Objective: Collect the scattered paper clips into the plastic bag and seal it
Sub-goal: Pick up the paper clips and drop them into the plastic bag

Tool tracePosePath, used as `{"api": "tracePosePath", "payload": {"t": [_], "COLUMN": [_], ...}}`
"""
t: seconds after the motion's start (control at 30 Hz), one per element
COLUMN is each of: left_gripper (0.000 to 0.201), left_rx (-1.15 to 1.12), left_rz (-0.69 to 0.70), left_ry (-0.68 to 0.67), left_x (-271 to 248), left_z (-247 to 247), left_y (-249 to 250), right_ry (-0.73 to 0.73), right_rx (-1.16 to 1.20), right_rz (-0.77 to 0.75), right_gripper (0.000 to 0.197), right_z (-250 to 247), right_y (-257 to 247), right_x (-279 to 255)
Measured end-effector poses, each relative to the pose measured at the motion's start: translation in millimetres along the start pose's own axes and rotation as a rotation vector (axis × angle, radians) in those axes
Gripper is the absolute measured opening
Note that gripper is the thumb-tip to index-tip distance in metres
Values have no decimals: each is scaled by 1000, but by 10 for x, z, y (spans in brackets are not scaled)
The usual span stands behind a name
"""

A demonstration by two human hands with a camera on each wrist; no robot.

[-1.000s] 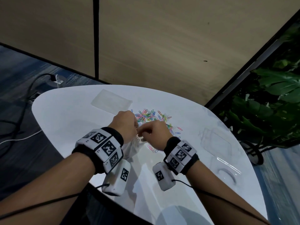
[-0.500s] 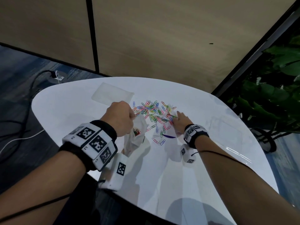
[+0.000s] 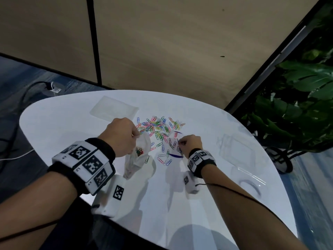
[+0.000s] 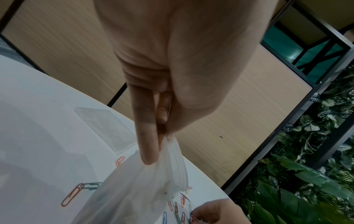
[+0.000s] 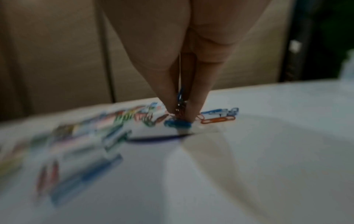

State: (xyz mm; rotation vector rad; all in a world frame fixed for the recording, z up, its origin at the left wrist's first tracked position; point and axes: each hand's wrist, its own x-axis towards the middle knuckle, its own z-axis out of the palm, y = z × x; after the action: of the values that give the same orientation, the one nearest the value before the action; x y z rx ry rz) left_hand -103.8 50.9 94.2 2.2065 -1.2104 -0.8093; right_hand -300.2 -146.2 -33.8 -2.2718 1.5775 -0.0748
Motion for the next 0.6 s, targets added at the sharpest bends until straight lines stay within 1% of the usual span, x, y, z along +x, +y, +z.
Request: {"api": "tracePosePath", "payload": {"t": [0.07, 0.1, 0.13, 0.17, 0.2, 0.23, 0.3, 0.37, 0.4, 0.43, 0.47, 0.5, 0.53, 0.6], "left_gripper": [24, 24, 25, 25, 25, 24, 24, 23, 23, 23, 24, 25, 25, 21], "left_rx": [-10, -10, -8, -9, -12, -19, -32, -42, -44, -49, -51, -57, -68, -80], "left_rz": [-8, -7, -5, -6, -7, -11, -21, -25, -24, -22, -23, -27, -34, -42], "left_ry": [1, 2, 3, 3, 4, 5, 16, 24, 24, 23, 23, 21, 20, 17], "left_x": [10, 17, 25, 23, 23, 22, 30, 40, 40, 37, 35, 30, 30, 26], "left_z": [0, 3, 8, 15, 19, 27, 34, 48, 52, 57, 65, 72, 75, 69], "left_y": [-1, 2, 5, 1, 2, 2, 11, 18, 18, 19, 13, 10, 9, -3], "right_ry": [-36, -62, -89, -126, -174, -232, -375, -500, -538, -545, -531, -486, -419, -299], "right_rx": [306, 494, 708, 927, 1128, 1270, 1416, 1444, 1410, 1335, 1248, 1143, 1029, 789], "right_rz": [147, 204, 248, 262, 234, 185, 78, 6, -17, -34, -40, -41, -49, -118], "right_gripper": [10, 10, 12, 12, 14, 19, 23, 20, 17, 13, 11, 13, 16, 17], "right_z": [-86, -143, -212, -289, -369, -443, -578, -640, -631, -598, -551, -495, -437, -365], "right_y": [43, 37, 1, -72, -167, -285, -567, -834, -954, -1050, -1127, -1174, -1210, -1273], "right_x": [-5, -30, -74, -136, -196, -278, -463, -638, -718, -784, -833, -859, -860, -853]}}
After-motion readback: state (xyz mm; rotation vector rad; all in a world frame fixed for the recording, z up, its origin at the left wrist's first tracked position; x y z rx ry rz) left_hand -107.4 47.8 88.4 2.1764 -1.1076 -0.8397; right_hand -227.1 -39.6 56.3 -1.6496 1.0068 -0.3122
